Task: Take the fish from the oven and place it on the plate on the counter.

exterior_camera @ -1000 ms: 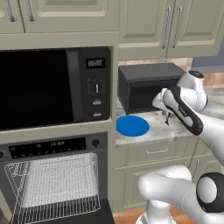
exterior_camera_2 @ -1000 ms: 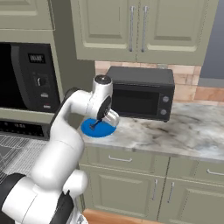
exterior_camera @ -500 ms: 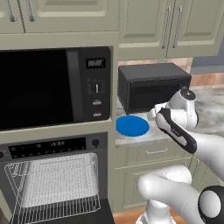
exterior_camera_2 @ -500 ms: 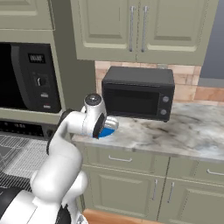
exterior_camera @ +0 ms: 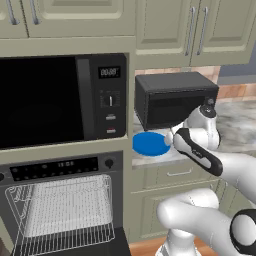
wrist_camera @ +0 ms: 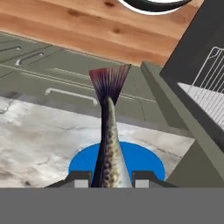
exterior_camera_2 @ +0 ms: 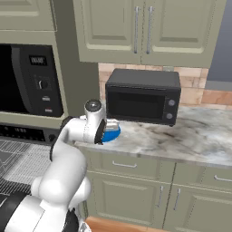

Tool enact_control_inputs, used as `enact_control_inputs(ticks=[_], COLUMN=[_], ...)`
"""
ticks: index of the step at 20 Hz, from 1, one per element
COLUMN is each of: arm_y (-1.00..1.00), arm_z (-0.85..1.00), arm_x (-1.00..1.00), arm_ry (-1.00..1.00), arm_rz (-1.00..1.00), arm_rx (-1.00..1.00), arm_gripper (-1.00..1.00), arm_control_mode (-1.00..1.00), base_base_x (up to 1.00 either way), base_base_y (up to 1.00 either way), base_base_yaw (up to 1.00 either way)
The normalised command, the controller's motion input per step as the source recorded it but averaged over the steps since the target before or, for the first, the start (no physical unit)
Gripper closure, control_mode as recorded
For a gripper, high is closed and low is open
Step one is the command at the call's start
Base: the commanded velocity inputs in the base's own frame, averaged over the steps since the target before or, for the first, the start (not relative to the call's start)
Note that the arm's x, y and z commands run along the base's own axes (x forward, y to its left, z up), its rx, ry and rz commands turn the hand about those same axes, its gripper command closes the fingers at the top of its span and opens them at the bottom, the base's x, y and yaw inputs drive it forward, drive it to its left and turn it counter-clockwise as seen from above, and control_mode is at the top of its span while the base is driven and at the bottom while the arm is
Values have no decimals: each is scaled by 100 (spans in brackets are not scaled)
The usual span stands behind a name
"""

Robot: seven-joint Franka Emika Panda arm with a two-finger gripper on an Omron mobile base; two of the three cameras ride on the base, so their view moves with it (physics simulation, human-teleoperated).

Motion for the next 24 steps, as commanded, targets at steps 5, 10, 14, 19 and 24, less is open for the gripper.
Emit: enact_control_inputs(ticks=[5, 10, 14, 19, 24], arm_y=[18, 25, 3, 0, 0], arm_z=[10, -13, -37, -38, -33], arm_x=[26, 50, 21, 17, 48], arm_ry=[40, 43, -9, -25, -19], arm_rz=[17, 4, 0, 0, 0], arm_rx=[-5, -5, 0, 0, 0], arm_gripper=[100, 100, 100, 100, 100], arm_control_mode=[-100, -100, -100, -100, -100], base_base_x=[0, 0, 0, 0, 0], base_base_y=[0, 0, 0, 0, 0], base_base_yaw=[0, 0, 0, 0, 0])
